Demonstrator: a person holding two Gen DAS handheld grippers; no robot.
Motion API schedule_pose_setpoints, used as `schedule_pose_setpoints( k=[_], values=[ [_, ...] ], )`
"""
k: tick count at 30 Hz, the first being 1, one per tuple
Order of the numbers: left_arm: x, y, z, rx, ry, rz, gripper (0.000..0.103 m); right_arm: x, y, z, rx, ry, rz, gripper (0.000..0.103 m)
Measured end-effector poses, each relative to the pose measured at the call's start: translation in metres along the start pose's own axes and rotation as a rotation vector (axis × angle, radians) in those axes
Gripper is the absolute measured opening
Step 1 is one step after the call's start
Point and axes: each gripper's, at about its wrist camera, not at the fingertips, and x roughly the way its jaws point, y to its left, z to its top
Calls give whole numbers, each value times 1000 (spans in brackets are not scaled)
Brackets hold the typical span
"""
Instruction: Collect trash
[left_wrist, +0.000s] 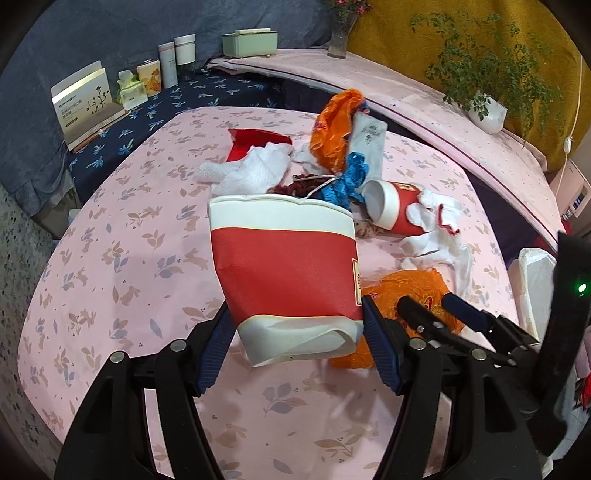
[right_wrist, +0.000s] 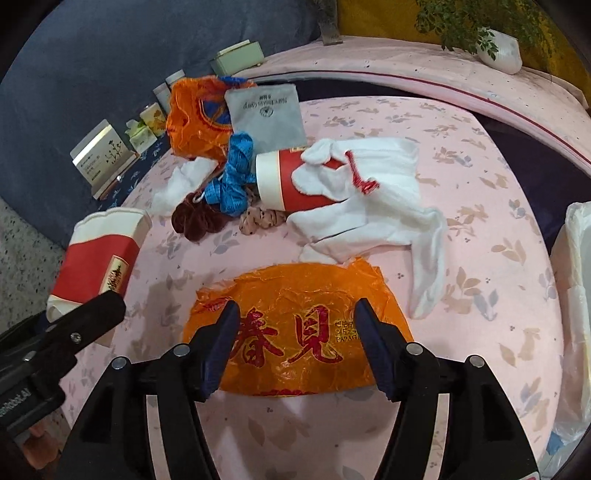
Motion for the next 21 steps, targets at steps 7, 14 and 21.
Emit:
schedule_pose_setpoints(
  k=[7,14,21],
  values=[
    [2,5,-2,-13,8,7,64,8,7,-12,-20,54,41,1],
    [-7,-2,-2,2,-8,2,64,-28,5,-8,-21,-38,43,5],
    [-4,2,-2,-5,-6,11,64,-16,-14,15,15,-29,77,67]
  ],
)
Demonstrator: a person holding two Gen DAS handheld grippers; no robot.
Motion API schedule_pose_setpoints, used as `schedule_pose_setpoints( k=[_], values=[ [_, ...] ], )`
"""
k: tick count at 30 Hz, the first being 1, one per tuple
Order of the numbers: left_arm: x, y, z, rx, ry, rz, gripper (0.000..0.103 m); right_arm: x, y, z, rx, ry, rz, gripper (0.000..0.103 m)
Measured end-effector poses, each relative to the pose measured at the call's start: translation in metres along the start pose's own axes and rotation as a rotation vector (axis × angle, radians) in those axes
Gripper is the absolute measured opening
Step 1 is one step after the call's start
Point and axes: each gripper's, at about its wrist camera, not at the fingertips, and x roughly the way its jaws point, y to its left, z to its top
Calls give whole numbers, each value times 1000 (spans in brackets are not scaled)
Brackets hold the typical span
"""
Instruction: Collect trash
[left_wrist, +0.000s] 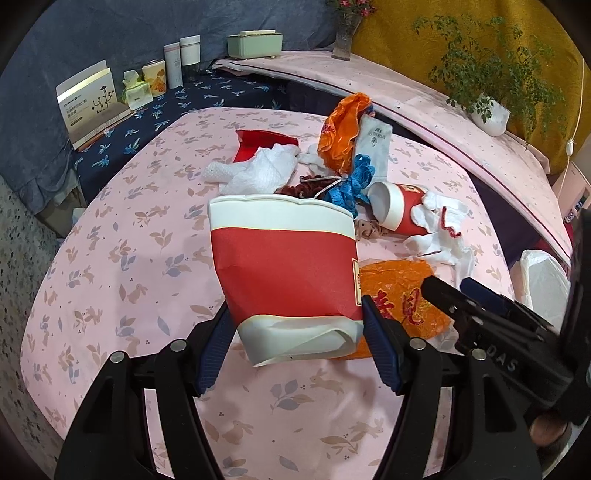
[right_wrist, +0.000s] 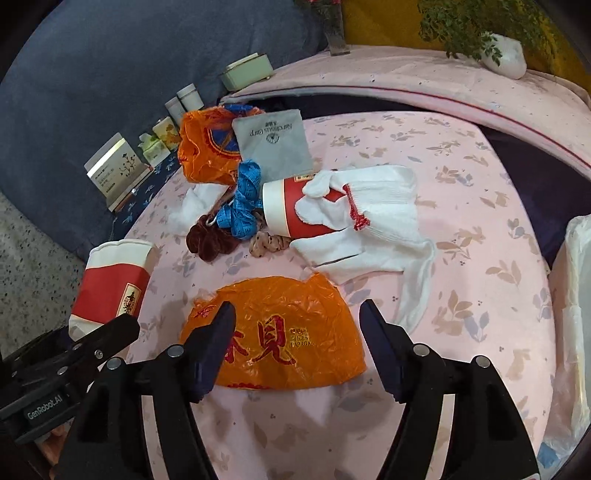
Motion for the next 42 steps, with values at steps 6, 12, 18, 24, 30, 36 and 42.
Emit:
schedule_pose_setpoints(
  k=[6,12,18,24,30,36,42],
  values=[
    [9,10,-2,-15,18,17,64,38,2,-4,-27,88,5,38],
    [4,13,-1,-28,9,21,64,12,18,-15,-64,49,38,12],
    [-23,-8,8,17,-49,-20,64,-61,18,-3,-43,-114,23,11],
    [-50,-59,20,102,-109,-106,64,-146,-11,15,43,-305,-74,11],
    [-70,-125,24,209,-143,-209,64,-210,-52,19,126,-442,-213,11],
    [-79,-195,19,315,-154,-293,64,-250,-98,7,204,-494,-339,11],
    [-75,-253,7,408,-136,-356,64,-274,-143,-10,280,-503,-454,11]
  ],
)
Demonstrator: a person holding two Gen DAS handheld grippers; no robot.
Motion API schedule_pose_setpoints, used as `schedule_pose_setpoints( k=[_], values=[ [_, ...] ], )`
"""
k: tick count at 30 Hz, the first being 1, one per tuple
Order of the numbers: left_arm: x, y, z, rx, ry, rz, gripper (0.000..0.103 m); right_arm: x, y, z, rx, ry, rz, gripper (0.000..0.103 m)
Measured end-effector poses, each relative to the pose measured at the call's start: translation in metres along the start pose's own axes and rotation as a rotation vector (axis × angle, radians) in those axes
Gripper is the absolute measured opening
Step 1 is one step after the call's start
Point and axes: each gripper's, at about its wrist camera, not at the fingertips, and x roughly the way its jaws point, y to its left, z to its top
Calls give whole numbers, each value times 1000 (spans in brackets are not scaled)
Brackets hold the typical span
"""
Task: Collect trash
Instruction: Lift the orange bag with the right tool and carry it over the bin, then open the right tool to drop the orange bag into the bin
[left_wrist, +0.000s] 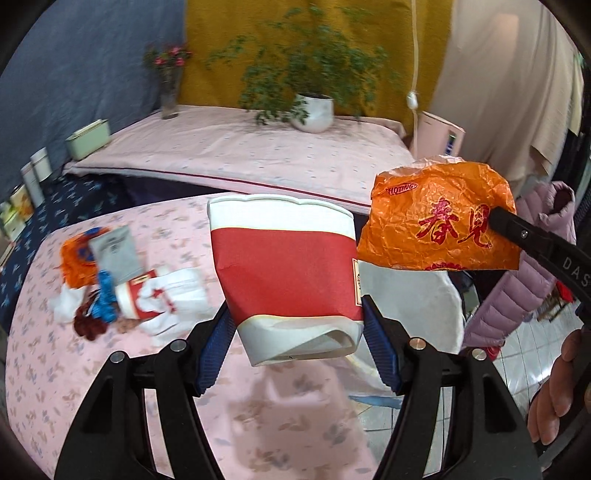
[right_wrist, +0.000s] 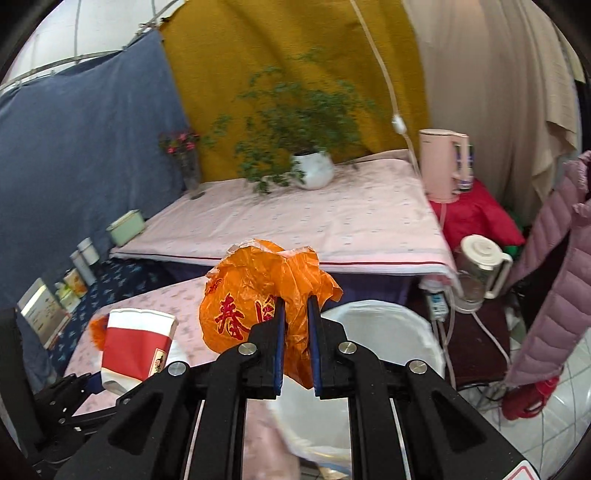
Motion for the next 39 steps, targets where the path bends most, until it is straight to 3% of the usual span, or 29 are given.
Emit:
schedule_pose_setpoints(
  k=[6,16,17,19,20,26,32,39],
  values=[
    [26,-43,6,62,34,-65,64,6,-47,-5,50,17,-84,11],
    [62,-79,5,105,84,-138,65,14,-87,-17,88,40,-191,11],
    [64,-81,5,109,85,-137,65,16,-89,-17,90,42,-196,12],
    [68,-83,5,107,83,-127,80,20,-93,-19,99,48,-199,12],
    [70,-82,5,103,77,-118,81,21,-94,-20,103,51,-199,12],
    [75,-70,5,74,84,-98,82,34,-91,-23,101,78,-191,14],
    [74,-54,3,45,84,-63,82,46,-80,-27,91,92,-176,23],
    [73,-30,-1,-8,89,-10,84,48,-62,-26,65,80,-162,42]
  ],
)
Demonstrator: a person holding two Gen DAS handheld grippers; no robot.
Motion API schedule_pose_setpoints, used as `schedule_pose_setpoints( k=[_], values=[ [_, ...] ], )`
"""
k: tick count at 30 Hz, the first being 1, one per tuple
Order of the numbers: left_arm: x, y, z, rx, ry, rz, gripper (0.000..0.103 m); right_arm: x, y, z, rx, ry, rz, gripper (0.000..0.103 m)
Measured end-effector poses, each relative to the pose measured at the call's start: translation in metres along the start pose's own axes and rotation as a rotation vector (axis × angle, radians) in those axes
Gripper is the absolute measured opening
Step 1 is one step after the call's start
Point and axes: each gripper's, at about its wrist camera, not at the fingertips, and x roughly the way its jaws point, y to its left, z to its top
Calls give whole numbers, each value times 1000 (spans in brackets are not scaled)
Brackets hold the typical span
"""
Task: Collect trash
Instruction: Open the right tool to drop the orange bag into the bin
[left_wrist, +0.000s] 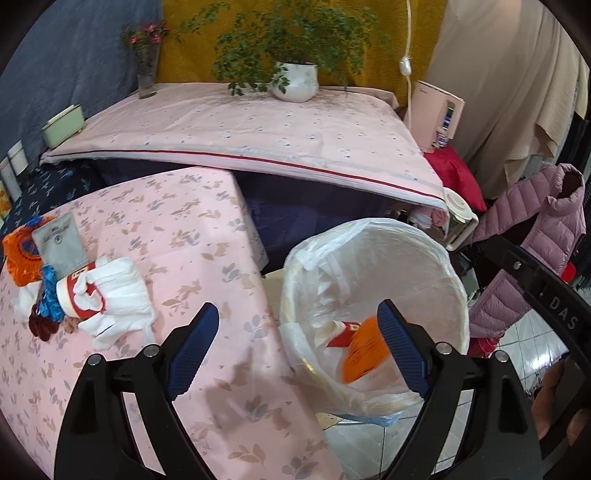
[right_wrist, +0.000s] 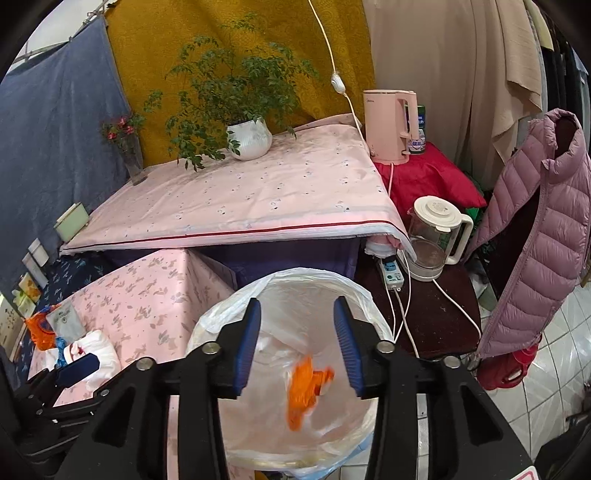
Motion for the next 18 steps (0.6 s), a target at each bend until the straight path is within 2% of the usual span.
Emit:
schedule_pose_setpoints(
  k=[11,18],
  values=[
    [-17,52,-11,-101,-17,77,84,-5,43,-5,-54,11,66,43],
    [-27,88,-18,-161,-23,142,84,-4,81,-18,-95,37,132,49]
  ],
)
